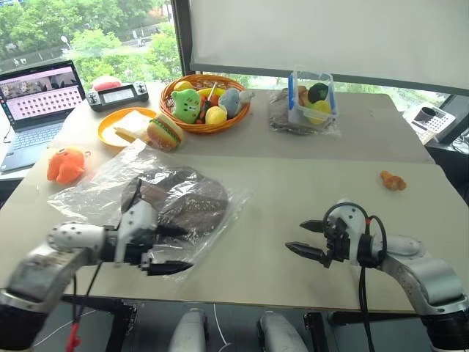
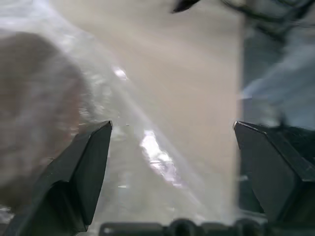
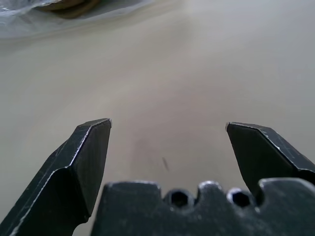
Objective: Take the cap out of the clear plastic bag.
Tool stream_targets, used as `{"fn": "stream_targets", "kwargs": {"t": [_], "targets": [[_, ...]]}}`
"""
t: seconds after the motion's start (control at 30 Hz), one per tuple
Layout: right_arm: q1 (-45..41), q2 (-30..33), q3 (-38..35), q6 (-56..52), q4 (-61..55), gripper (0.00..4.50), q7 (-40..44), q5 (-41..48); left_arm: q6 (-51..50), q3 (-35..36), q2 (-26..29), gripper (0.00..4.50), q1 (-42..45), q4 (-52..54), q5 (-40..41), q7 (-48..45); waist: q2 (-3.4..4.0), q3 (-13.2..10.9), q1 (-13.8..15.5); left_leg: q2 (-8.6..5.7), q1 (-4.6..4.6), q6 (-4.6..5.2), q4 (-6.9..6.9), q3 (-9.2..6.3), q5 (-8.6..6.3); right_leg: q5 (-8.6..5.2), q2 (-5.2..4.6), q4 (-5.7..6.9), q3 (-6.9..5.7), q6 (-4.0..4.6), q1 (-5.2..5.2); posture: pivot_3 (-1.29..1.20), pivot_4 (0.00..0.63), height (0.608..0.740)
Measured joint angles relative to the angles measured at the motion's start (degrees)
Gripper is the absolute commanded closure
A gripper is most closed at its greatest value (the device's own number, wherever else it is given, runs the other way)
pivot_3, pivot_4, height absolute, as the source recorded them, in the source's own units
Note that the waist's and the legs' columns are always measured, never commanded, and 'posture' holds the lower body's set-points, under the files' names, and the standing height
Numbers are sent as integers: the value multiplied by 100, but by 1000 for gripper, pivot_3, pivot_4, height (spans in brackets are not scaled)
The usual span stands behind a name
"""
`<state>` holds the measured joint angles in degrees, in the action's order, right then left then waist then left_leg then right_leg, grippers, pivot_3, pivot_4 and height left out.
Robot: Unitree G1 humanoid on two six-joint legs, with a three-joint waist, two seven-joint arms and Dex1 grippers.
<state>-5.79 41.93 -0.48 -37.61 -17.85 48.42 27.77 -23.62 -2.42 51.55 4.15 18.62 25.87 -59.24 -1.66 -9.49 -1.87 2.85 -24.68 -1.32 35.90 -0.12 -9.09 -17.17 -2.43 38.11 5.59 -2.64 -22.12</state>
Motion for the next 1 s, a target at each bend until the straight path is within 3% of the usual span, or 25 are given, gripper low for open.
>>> {"fn": "stream_targets", "kwargs": {"t": [0.07,0.23,0.53,0.77,0.9,1.0], "targets": [[12,1,-11,0,-14,0,-6,1,412,-213,-354,271,-44,-80,-751,615,-1,0,18,-1,-8,0,-1,0,0,12,0,-2,1,21,-6,0,150,740],[147,6,-50,-17,-101,0,-25,7,868,-566,-649,271,-264,159,-1713,1305,1,1,36,-2,-4,-1,-3,1,-1,14,-1,-2,2,22,-2,0,150,740],[227,13,-142,-38,-243,0,-100,41,206,-697,-968,271,-302,297,-1710,1471,32,27,92,-2,12,-1,-1,2,0,-1,-2,-2,3,-7,13,0,150,740],[268,12,-147,-46,-304,0,-126,44,153,-643,-1065,2299,-237,23,-1672,1472,38,35,70,0,97,-4,-9,4,-3,-22,-4,-12,5,3,94,0,150,740],[289,12,-167,-51,-308,0,-142,46,66,-566,-1065,3700,-211,-16,-1667,1478,54,53,43,0,98,-5,-14,5,-3,-24,-5,-12,6,4,94,0,150,740],[334,12,-230,-57,-349,0,-176,46,-12,-559,-1095,4471,-194,-20,-1667,1480,71,67,50,-1,97,-9,-16,5,-7,-24,-6,-12,6,-5,94,0,150,740]]}}
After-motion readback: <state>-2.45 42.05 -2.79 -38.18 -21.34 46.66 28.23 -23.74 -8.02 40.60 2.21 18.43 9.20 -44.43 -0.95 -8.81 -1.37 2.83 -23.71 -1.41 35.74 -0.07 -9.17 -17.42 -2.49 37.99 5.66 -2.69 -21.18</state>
